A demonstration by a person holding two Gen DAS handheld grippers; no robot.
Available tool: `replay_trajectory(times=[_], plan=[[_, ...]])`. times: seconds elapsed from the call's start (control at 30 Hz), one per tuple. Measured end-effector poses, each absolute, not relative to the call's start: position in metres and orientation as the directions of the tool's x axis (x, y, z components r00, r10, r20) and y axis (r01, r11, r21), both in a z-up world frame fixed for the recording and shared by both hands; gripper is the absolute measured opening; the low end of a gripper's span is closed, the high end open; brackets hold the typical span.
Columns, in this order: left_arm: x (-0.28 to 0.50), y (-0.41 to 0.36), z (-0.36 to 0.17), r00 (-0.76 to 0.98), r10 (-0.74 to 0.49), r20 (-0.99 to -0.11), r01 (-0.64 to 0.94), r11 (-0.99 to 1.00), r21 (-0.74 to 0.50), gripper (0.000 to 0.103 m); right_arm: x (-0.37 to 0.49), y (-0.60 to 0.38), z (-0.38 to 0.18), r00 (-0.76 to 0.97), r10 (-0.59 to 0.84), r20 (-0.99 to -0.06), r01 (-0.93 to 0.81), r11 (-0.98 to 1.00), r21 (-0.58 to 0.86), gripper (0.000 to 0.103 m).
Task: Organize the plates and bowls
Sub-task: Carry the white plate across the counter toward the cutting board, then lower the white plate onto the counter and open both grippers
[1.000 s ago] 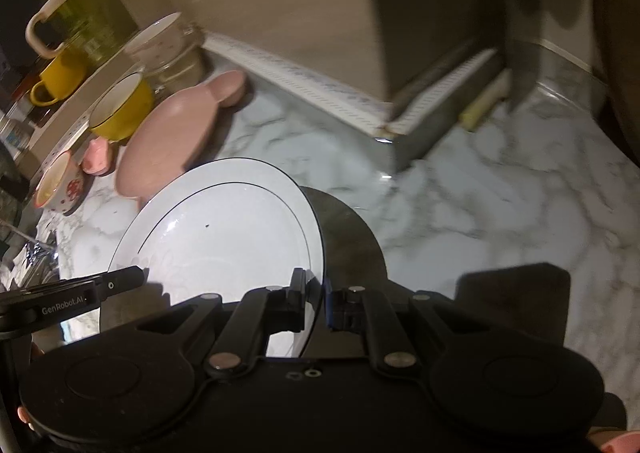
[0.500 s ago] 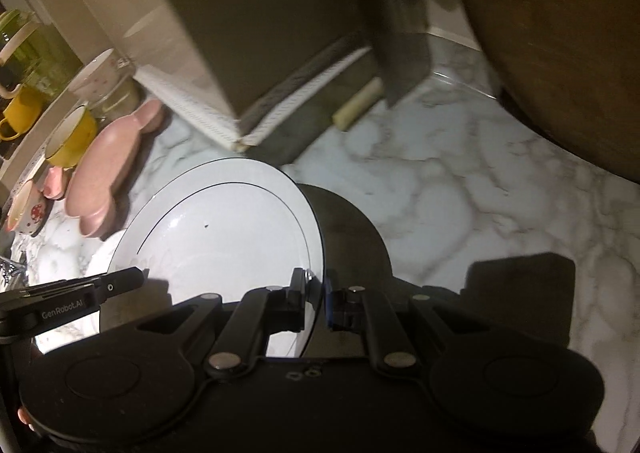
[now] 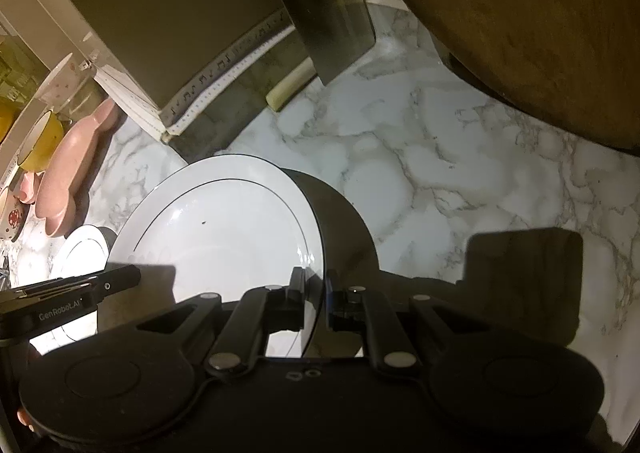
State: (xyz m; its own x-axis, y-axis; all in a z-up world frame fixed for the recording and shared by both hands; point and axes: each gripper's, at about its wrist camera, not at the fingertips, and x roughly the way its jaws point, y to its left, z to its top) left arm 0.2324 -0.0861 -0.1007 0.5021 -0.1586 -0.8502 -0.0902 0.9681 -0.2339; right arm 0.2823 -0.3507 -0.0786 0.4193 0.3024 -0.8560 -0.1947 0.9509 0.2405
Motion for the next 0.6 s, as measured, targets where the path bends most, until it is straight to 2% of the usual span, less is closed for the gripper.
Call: replay_trajectory(times=[0.4,0.6], plan=[[0.229,-0.093,-0.101,0.51,-0.144,-0.848,-0.061,0.977,-0.203,0.019,0.286,-0.352,-0.091,0.383,0.281,-0.88,-0.167,0.958,0.234,0.01],[0.228,-0.093,-0.1,0.514,-0.142,-0.846,-0.042,0.981,-0.19,0.019,0.282,-0.348,-0.091,0.384,0.267,-0.884,-0.171,0.961,0.216,0.015]])
